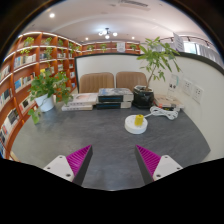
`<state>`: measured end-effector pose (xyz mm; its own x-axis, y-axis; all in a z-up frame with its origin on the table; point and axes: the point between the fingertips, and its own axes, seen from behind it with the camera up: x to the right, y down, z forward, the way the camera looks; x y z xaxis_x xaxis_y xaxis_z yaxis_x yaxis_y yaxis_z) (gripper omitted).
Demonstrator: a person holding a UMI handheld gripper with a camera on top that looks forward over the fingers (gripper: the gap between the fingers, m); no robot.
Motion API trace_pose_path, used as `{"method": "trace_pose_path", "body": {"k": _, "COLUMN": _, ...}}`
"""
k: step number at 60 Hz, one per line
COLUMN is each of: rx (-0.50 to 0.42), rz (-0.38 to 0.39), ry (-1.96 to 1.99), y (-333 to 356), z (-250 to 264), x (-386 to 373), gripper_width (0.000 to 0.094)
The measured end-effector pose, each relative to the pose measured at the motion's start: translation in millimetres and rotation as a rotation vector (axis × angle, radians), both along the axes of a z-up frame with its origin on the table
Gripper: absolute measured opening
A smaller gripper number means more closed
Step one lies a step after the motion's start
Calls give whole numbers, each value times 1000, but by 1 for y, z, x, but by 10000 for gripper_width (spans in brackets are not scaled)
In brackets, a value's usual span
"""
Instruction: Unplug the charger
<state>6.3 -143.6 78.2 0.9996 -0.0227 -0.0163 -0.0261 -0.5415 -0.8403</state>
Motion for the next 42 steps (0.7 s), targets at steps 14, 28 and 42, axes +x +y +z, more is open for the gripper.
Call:
{"method": "trace_pose_path", "body": {"k": 14, "rx": -2, "rz": -22, "ry": -23, "y": 100, "z": -21, "x": 82, "gripper_width": 771}}
{"method": "trace_pose_path", "body": {"k": 28, "rx": 34, "rz": 14, "ry": -18, "y": 176, "z": -42, "x": 111, "gripper_width": 394}}
{"method": "trace_pose_path", "body": {"k": 42, "rx": 28, "rz": 58, "ry": -12, "y": 181, "z": -56, "x": 106, "gripper_width": 143}}
